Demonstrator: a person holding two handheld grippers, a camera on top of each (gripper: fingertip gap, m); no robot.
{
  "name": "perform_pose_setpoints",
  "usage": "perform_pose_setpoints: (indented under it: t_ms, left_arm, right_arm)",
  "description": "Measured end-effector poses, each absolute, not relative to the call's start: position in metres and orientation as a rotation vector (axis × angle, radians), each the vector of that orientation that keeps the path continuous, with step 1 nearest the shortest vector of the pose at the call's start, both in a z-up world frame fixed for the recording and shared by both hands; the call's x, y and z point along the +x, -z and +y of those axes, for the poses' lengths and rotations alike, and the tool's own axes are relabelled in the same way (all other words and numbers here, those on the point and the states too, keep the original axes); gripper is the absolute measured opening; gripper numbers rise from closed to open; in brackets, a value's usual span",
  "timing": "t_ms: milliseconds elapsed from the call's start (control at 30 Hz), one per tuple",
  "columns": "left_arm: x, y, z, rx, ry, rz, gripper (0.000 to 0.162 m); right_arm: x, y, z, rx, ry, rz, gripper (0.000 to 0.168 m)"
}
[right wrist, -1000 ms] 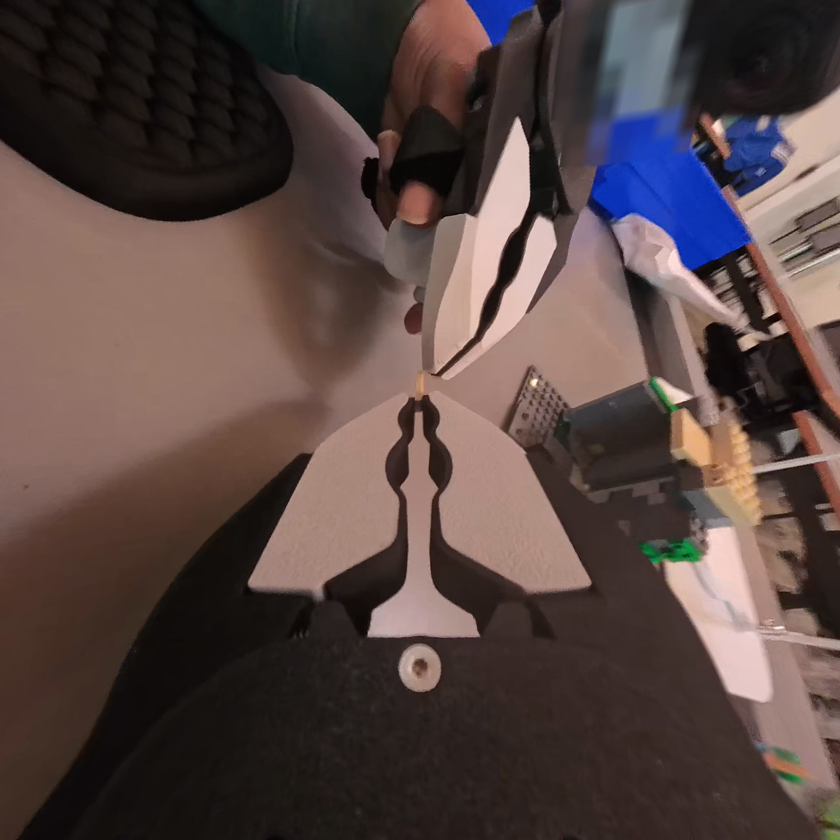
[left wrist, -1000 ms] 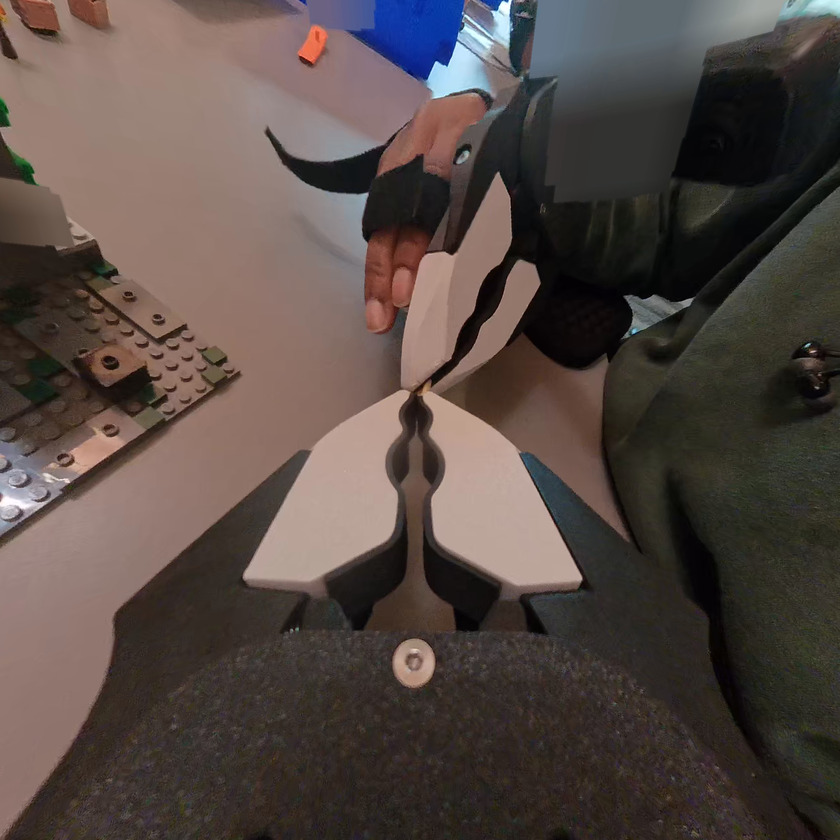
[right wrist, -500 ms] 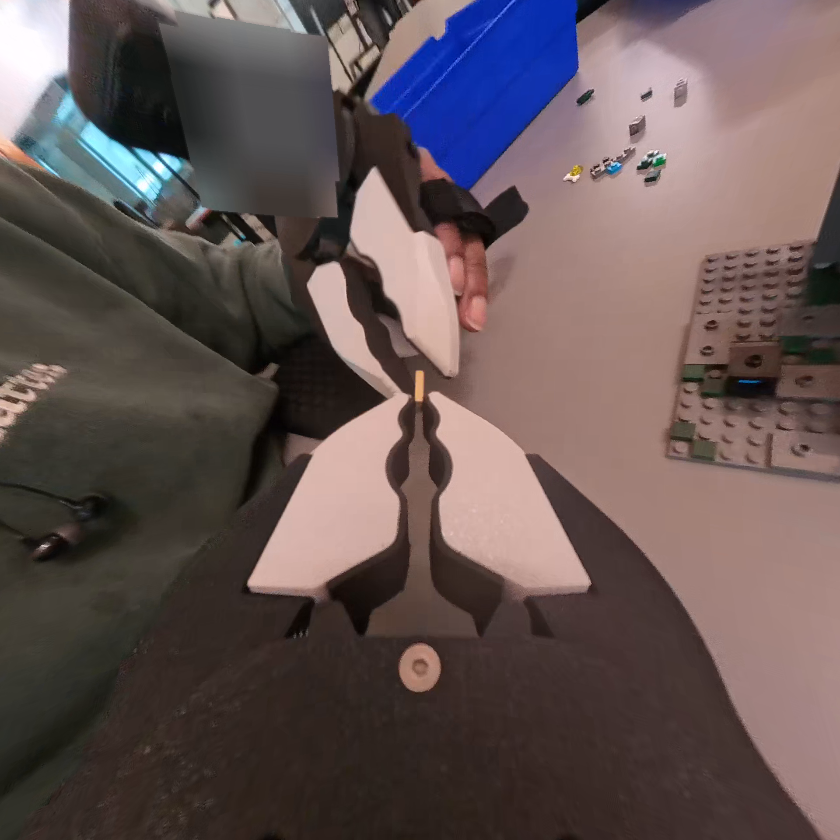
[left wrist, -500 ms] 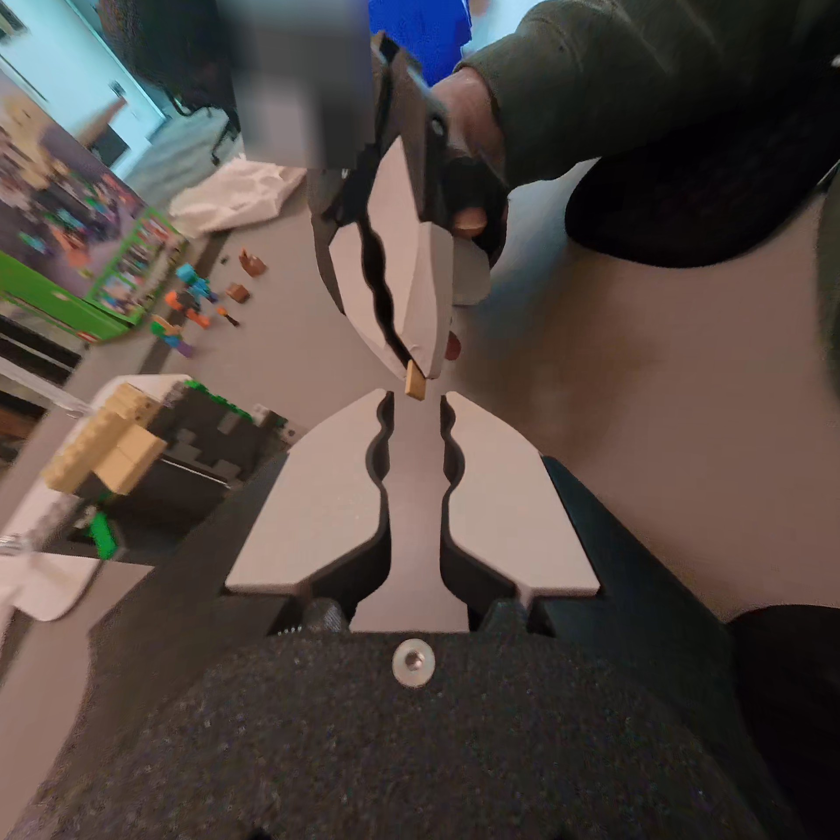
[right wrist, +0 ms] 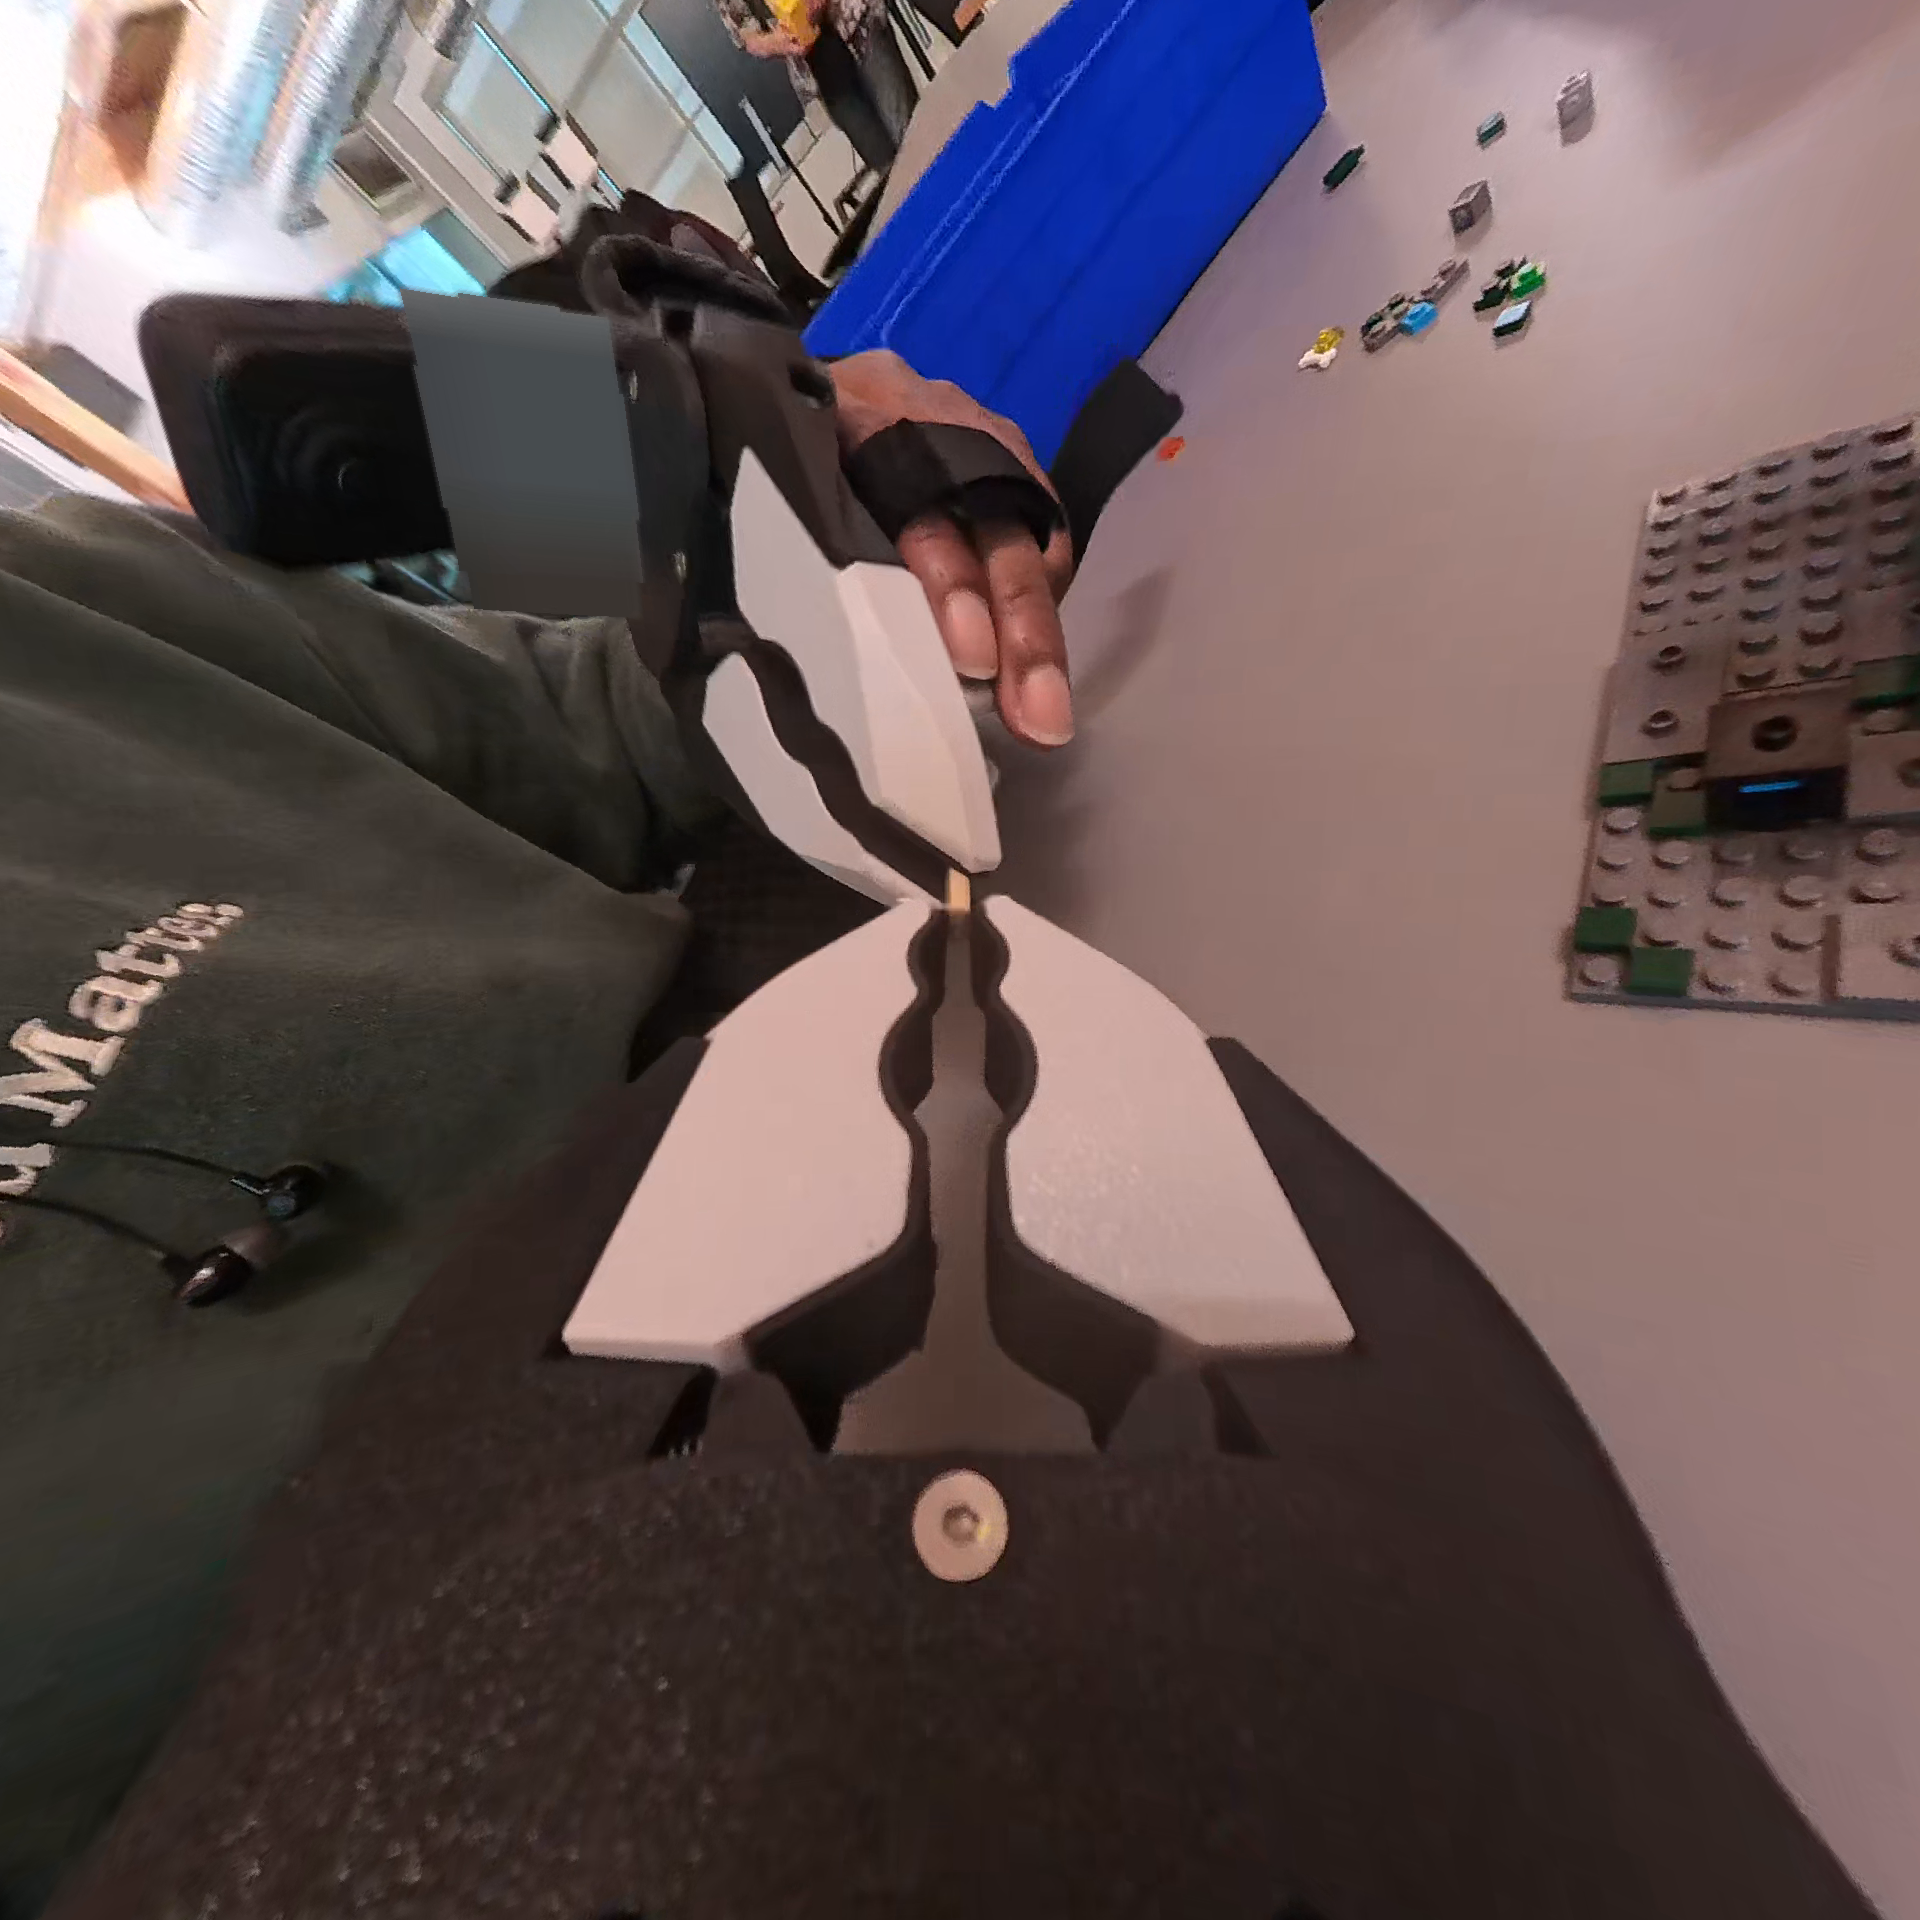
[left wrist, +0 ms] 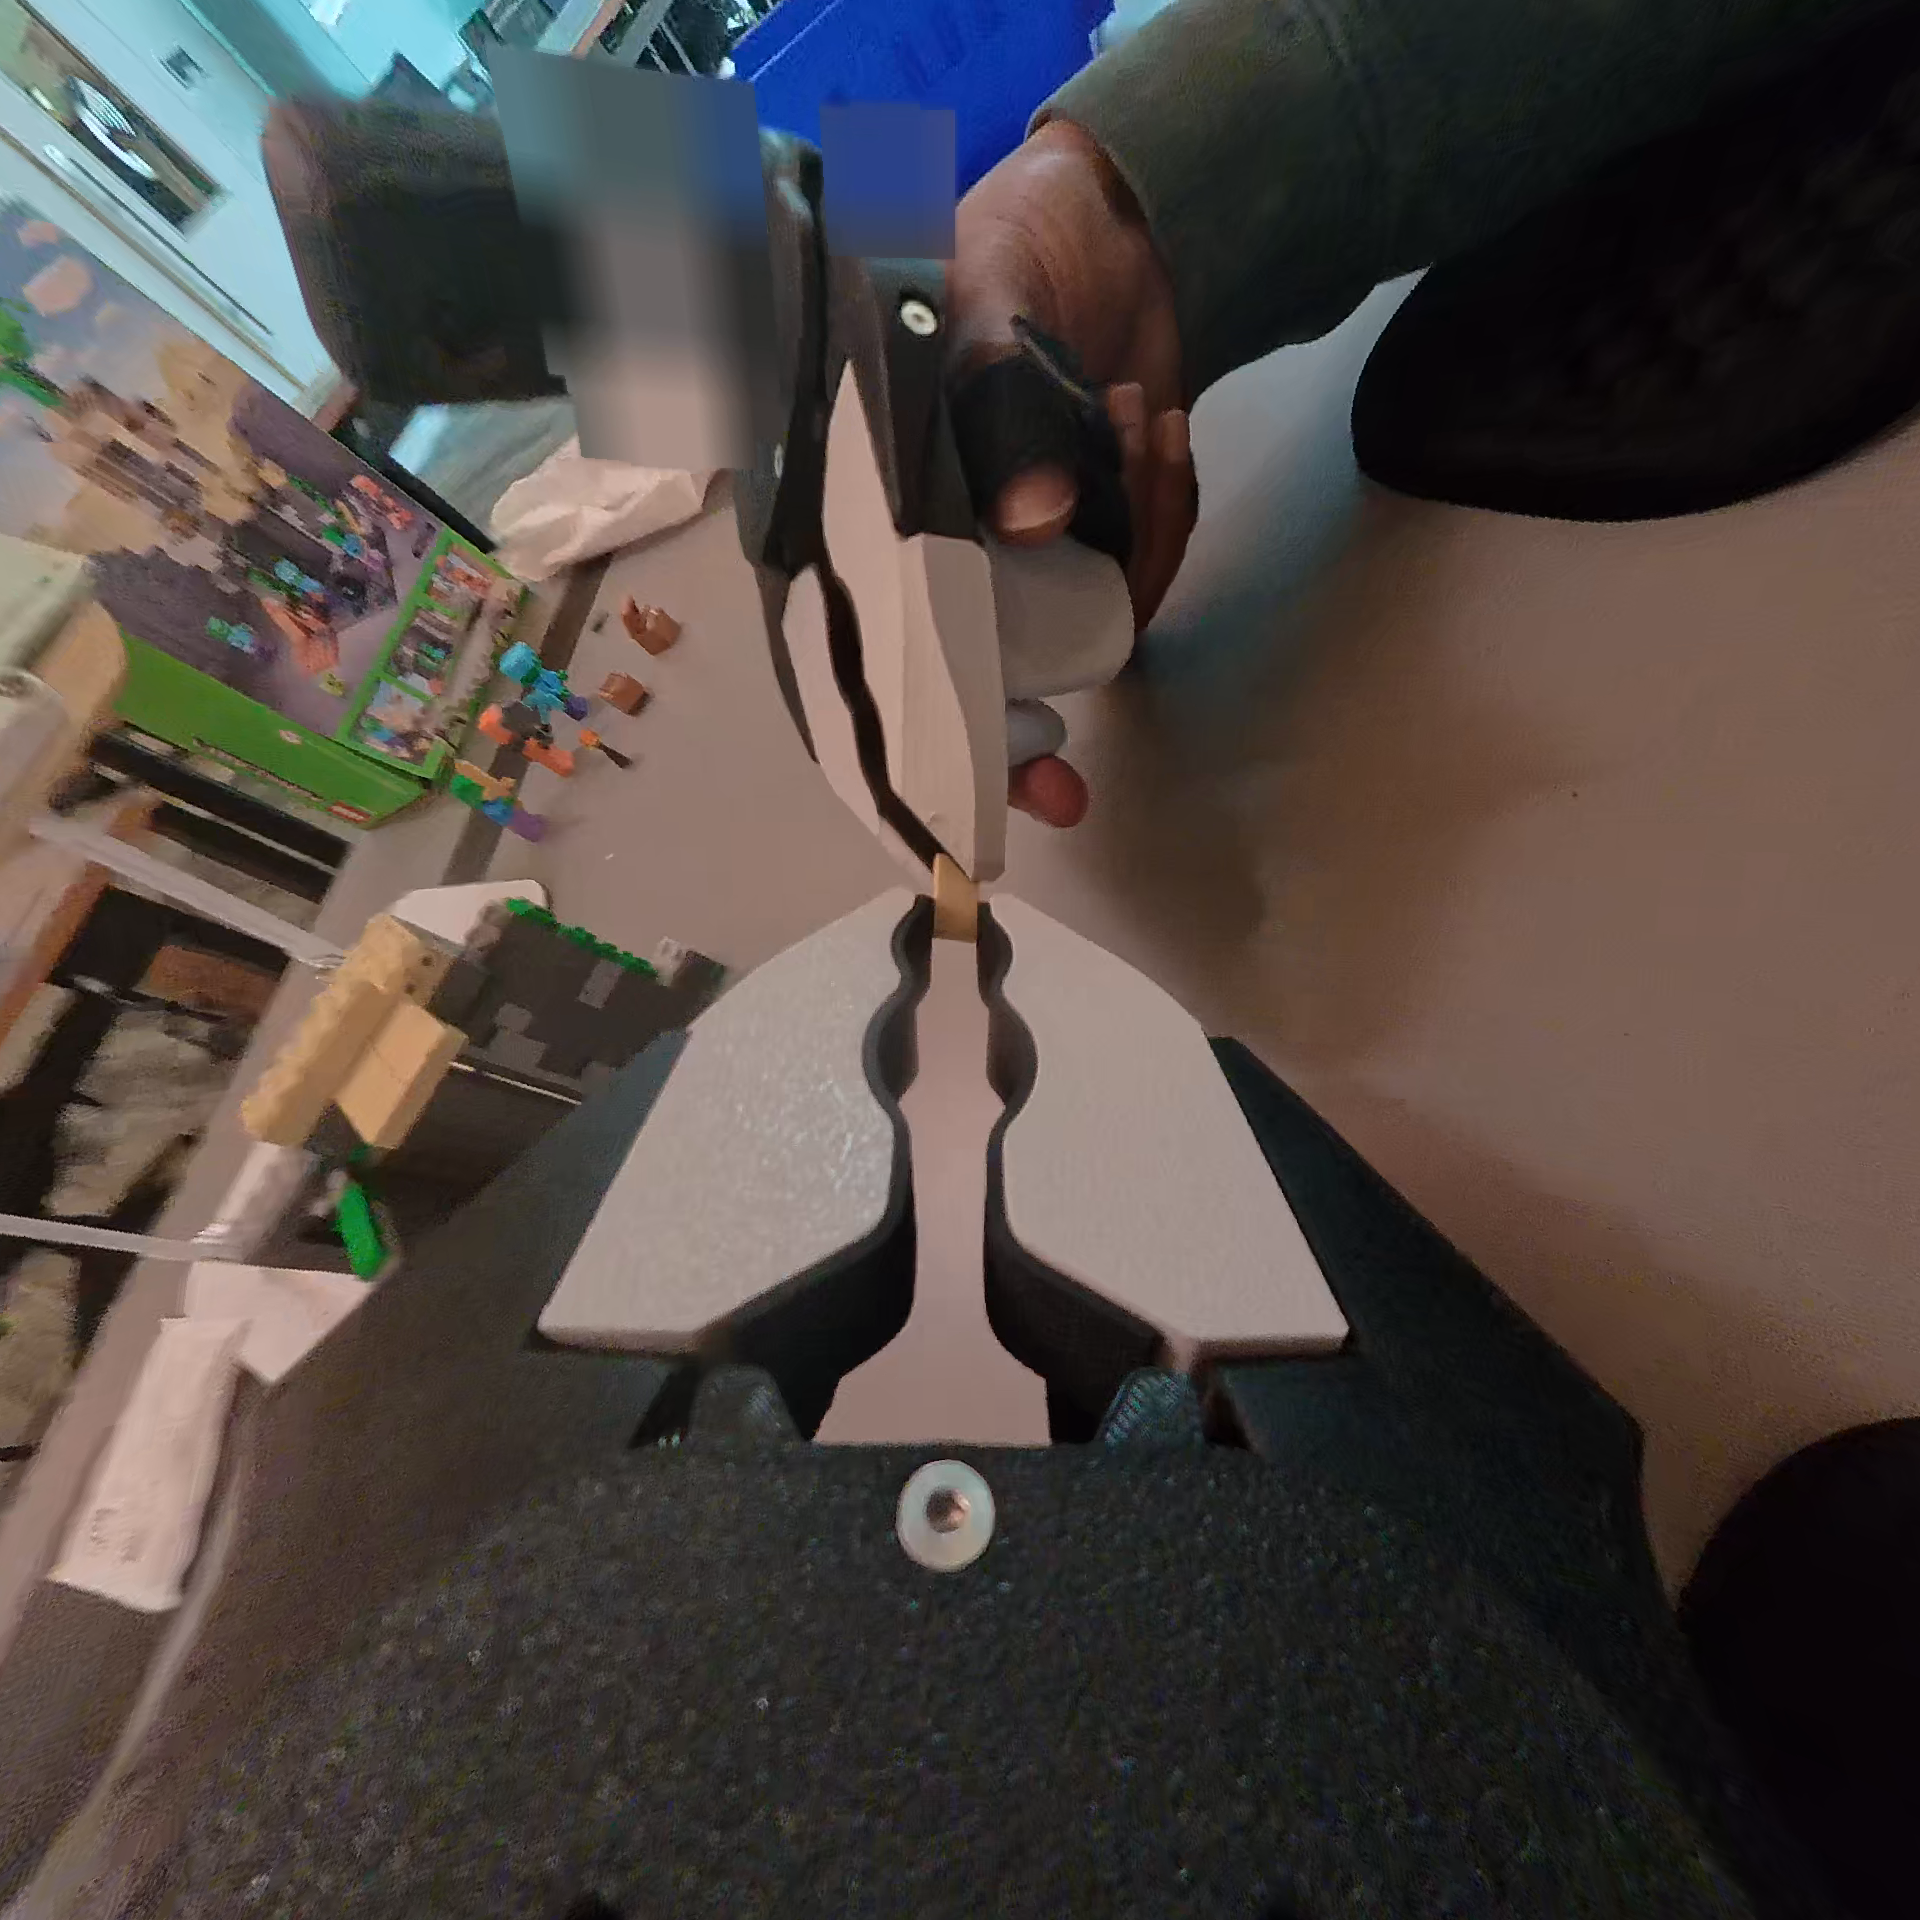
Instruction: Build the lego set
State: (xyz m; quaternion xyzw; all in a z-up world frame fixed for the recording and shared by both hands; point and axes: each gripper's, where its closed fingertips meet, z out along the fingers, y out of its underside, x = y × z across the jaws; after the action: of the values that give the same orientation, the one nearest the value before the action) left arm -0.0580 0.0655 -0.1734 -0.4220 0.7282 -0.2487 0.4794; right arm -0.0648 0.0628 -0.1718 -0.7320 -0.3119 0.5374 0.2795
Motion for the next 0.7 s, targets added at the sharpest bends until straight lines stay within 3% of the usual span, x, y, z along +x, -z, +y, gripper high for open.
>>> perform_pose_setpoints:
  t_ms: [100,367,700]
  left_arm:
    - [-0.059,0.185,0.068,-1.200,0.797,1.800,0.008]
    - [-0.055,0.237,0.074,-1.582,0.920,2.024,0.008]
    - [-0.046,0.247,0.069,-1.547,0.872,2.098,0.008]
  right_arm:
    - [-0.049,0.178,0.073,-1.975,-1.190,-0.931,0.015]
    - [-0.043,0.212,0.072,-1.870,-0.587,-1.328,0.015]
    - [-0.050,0.234,0.073,-1.915,-0.510,-1.419,0.000]
